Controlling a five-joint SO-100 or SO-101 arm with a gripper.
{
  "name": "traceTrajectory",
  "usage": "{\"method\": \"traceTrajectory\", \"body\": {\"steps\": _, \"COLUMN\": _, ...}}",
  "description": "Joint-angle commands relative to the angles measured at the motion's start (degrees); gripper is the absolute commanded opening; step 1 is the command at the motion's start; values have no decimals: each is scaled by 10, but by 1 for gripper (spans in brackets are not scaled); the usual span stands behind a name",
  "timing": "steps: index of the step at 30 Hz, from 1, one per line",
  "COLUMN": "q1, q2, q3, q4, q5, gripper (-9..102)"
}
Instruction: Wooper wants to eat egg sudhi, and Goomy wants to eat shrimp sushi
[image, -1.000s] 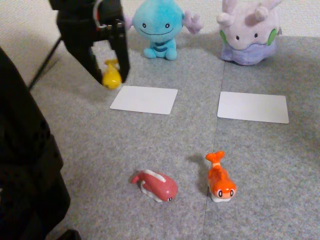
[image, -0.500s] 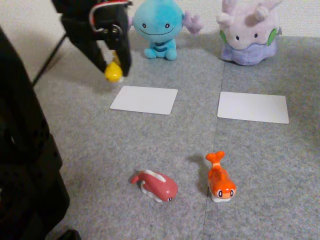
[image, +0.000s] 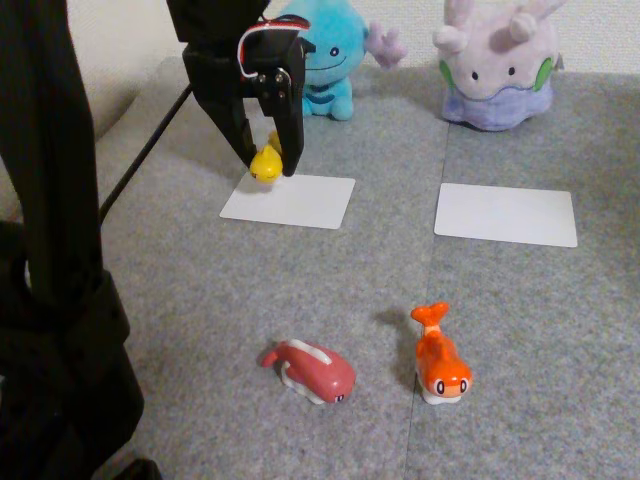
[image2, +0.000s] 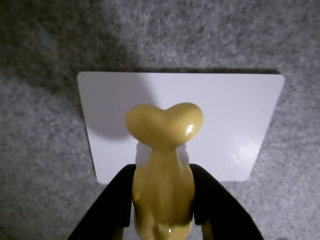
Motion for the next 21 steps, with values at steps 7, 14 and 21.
{"method": "traceTrajectory", "body": {"steps": 7, "q1": 10, "q2": -43, "q3": -49, "q4": -23, "q5": -24, "gripper": 5}}
{"method": "traceTrajectory", "body": {"steps": 14, "q1": 28, "q2": -42, "q3": -50, "q4": -21, "q5": -25, "gripper": 18}}
{"method": "traceTrajectory", "body": {"steps": 21, "q1": 33, "q2": -12, "q3": -50, "q4": -4, "q5": -25, "gripper": 35}}
